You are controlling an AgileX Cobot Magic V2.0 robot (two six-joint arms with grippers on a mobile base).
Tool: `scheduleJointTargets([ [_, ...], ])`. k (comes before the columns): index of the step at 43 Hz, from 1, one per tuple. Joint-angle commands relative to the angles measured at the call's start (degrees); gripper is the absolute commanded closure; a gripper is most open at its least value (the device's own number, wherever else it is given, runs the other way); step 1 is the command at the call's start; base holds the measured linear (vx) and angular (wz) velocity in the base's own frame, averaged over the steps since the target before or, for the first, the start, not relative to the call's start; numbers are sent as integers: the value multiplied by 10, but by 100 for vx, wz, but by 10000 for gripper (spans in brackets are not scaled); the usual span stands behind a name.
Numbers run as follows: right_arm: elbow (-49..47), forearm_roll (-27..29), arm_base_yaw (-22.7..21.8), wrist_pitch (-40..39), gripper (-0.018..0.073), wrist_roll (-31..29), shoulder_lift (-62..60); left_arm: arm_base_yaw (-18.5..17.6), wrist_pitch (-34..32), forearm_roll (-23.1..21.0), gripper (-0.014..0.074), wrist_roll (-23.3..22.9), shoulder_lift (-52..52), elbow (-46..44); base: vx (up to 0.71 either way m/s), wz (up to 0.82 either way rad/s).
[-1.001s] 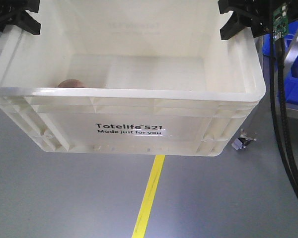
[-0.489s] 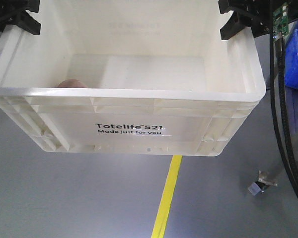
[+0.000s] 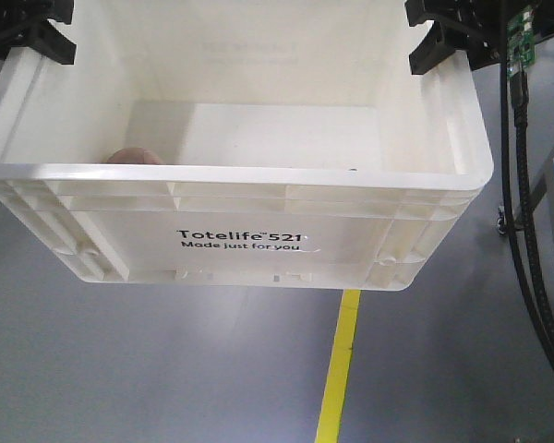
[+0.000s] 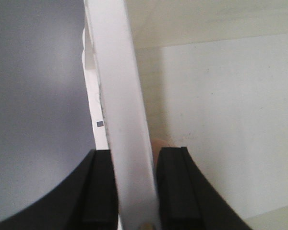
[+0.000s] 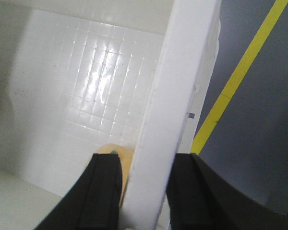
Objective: Place moving items into box and shelve
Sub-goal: 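Hold the tote with both grippers while the base drives forward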
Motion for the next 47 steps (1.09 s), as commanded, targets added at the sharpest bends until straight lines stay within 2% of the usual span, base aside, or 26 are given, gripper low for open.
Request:
scheduleJointTargets([
  [1, -23, 79, 4, -56, 564, -16, -37, -9, -55, -81, 603, 5, -33, -26, 53, -10],
  [47, -23, 79, 4, -56, 564, -16, -37, -9, -55, -81, 603, 5, -33, -26, 54, -9],
])
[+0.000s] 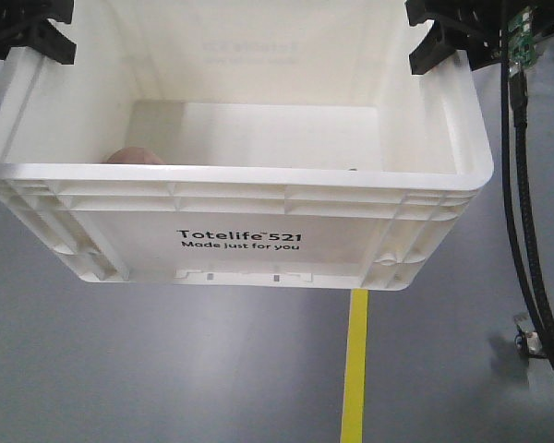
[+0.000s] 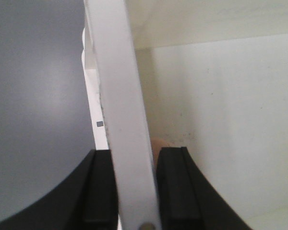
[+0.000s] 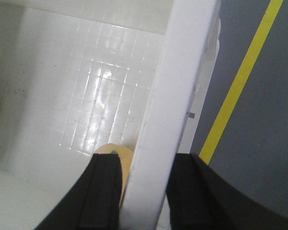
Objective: Place moving items into box and shelve
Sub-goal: 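Hold the tote with both grippers while the base drives forward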
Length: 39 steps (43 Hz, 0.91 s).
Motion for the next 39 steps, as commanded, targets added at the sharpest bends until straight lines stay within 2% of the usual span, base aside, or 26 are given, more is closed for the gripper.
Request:
scheduleJointTargets([
  [1, -23, 79, 5, -56, 564, -16, -37, -9, -55, -81, 603, 5, -33, -26, 54, -5],
  [39, -23, 79, 5, -56, 564, -16, -37, -9, -55, -81, 603, 5, -33, -26, 54, -14],
])
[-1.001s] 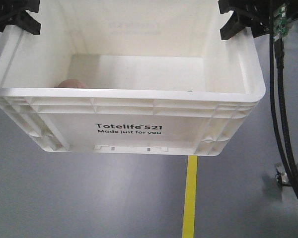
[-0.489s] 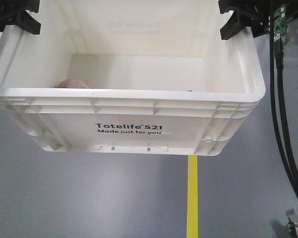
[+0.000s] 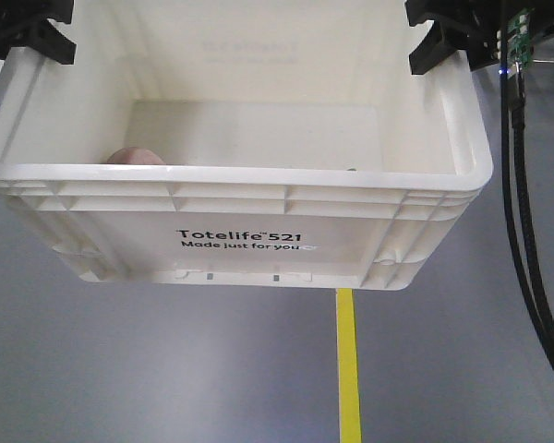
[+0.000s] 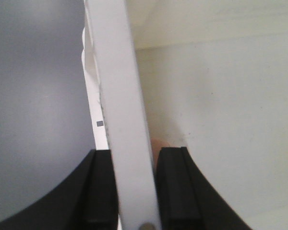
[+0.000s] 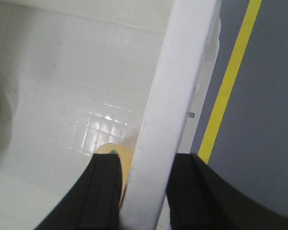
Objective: Place moving items into box and shelve
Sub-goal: 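Hold the tote with both grippers while the base drives forward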
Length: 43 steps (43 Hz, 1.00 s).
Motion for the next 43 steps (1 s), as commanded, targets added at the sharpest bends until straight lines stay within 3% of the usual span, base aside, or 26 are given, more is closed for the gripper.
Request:
scheduleJointTargets([
  [1, -23, 79, 5, -56, 564, -16, -37, -9, -55, -81, 603, 5, -33, -26, 53, -21],
  [43, -23, 80, 5, -56, 564, -16, -37, -8, -55, -81, 603, 5, -33, -26, 48, -33],
])
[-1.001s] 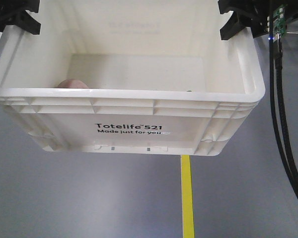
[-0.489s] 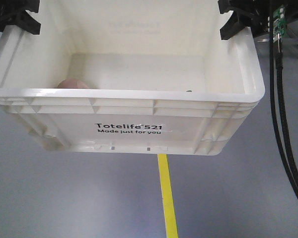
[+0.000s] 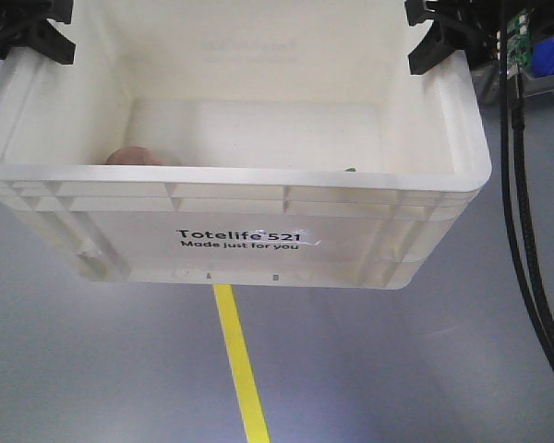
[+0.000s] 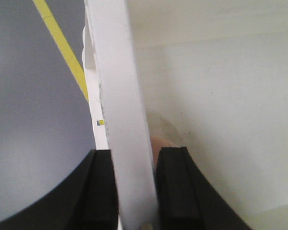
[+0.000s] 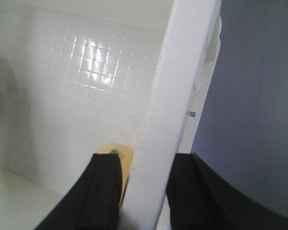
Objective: Place moving items into box and shelve
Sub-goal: 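Hold the tote with both grippers while the base drives forward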
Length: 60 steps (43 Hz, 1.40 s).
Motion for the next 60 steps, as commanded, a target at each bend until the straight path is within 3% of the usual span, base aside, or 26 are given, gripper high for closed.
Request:
scheduleJointTargets([
  [1, -23, 78, 5, -55, 564, -15, -37, -8, -55, -81, 603, 5, -33, -26, 42, -49],
  [60, -23, 80, 5, -55, 564, -15, -37, -8, -55, -78, 603, 5, -34, -26, 38, -51],
])
